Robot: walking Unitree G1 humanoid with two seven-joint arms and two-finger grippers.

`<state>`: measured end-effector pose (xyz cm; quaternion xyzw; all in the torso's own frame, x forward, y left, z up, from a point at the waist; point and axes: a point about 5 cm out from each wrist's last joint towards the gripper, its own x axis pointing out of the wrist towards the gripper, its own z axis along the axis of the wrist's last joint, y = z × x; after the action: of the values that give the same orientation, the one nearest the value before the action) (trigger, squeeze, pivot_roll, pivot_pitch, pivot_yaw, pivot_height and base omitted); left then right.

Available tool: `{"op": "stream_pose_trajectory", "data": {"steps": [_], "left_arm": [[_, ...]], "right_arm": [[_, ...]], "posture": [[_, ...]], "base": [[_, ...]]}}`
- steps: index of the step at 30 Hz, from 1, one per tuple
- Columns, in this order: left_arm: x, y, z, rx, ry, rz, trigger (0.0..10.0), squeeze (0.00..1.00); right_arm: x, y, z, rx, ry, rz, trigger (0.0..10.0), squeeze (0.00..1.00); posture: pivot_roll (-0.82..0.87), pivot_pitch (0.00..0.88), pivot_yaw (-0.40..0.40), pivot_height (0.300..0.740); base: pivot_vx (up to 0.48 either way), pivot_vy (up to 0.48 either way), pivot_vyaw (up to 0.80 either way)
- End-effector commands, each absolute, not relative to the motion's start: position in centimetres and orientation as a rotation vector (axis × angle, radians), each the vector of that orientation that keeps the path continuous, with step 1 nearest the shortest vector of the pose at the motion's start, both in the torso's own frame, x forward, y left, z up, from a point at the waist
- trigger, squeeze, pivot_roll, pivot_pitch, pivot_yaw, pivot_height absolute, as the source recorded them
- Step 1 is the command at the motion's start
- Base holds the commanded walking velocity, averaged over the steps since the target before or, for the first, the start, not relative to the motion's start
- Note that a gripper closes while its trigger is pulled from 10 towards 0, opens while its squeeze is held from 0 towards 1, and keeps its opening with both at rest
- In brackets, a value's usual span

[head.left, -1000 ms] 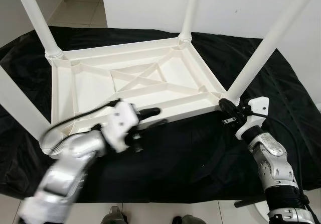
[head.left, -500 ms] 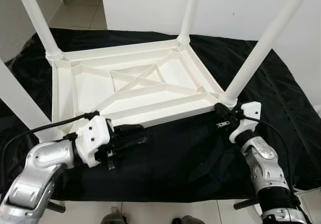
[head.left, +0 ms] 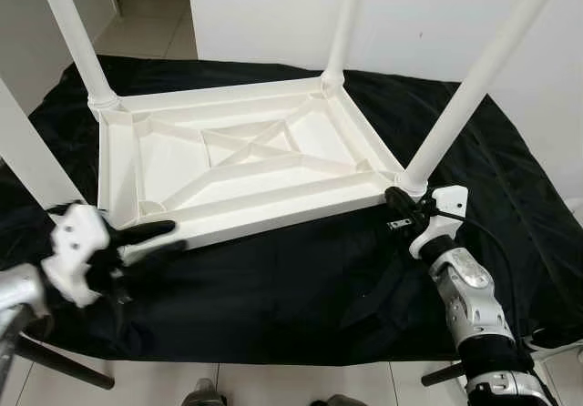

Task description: Building children table

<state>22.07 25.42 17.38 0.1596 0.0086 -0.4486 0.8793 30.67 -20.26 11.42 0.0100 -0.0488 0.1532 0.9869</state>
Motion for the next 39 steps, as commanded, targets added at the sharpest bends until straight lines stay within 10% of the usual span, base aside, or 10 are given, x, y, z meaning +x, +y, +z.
{"op": "stream_pose_trajectory", "data": {"steps": [1,39], "left_arm": [[21.9,26.8,17.7,0.322,0.034,-0.931,10.0,0.00],[21.1,37.2,19.1,0.418,0.136,-0.493,10.0,0.00]], "right_arm": [[30.7,-21.0,11.3,0.011,-0.093,0.293,10.0,0.00],[31.6,-21.1,10.4,0.011,-0.076,0.314,10.0,0.00]], "posture": [[0.21,0.013,-0.070,0.740],[0.29,0.040,-0.103,0.740]], "base": [[0.000,0.000,0.00],[0.000,0.000,0.00]]}}
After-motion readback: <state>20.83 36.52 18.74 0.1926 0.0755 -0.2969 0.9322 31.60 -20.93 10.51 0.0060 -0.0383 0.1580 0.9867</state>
